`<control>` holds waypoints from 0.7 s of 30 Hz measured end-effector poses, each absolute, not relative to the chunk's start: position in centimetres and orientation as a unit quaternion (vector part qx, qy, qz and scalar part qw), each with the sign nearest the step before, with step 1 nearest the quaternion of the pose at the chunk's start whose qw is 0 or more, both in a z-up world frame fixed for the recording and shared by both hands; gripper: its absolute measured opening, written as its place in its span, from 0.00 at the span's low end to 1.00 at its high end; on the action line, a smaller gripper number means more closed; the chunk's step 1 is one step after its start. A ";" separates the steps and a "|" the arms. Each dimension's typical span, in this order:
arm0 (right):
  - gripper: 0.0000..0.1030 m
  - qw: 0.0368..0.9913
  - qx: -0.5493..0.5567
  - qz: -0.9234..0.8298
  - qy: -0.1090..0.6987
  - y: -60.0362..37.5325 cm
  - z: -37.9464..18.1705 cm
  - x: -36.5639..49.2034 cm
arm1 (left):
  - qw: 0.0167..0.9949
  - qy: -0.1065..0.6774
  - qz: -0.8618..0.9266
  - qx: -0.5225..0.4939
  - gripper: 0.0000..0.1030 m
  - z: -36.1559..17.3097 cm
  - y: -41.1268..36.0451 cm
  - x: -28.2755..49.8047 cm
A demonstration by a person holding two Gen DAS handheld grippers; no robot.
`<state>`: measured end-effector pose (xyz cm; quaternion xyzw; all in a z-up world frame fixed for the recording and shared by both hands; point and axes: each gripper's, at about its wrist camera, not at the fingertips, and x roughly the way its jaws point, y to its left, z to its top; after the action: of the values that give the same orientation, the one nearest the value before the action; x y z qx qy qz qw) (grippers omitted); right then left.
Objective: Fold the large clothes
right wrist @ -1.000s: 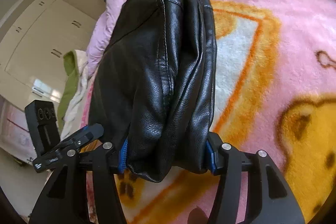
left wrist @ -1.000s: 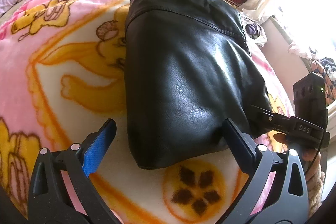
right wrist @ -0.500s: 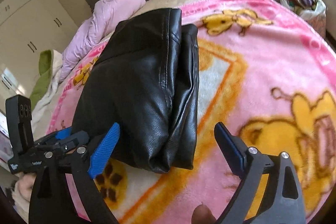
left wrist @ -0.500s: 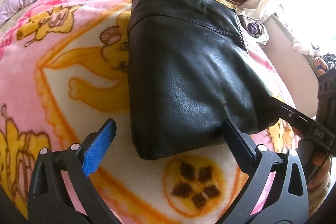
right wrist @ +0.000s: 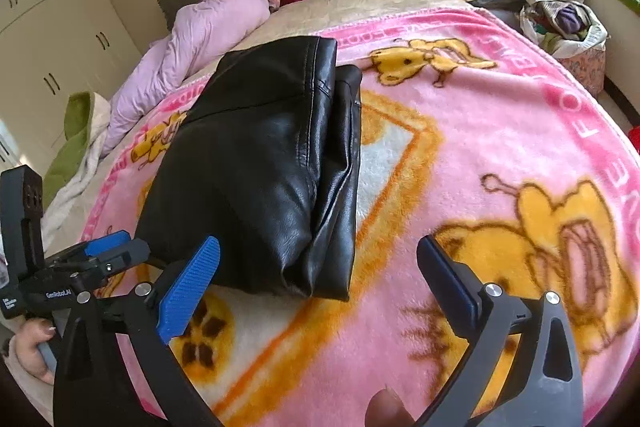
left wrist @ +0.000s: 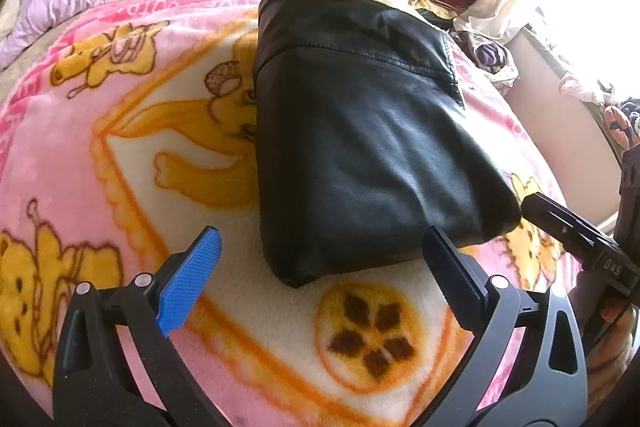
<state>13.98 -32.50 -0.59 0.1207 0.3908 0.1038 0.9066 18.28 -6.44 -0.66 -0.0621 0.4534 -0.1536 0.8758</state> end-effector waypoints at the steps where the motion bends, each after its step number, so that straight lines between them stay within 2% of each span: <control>1: 0.96 0.908 0.118 0.103 0.388 -32.4 -0.3 13.5 | 0.877 0.452 -0.154 -0.060 0.92 -0.5 -6.4 18.0; 12: 0.96 0.937 0.086 0.087 0.327 -30.3 3.4 7.3 | 0.898 0.409 -0.156 -0.040 0.92 2.6 -5.5 13.8; 21: 0.96 0.947 0.062 0.078 0.305 -28.7 3.5 2.0 | 0.908 0.388 -0.156 -0.031 0.92 2.9 -4.7 9.4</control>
<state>2.00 -28.74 3.46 0.0619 0.3046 0.0778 0.9473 9.41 -4.70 2.92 -0.0314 0.3882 -0.1561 0.9077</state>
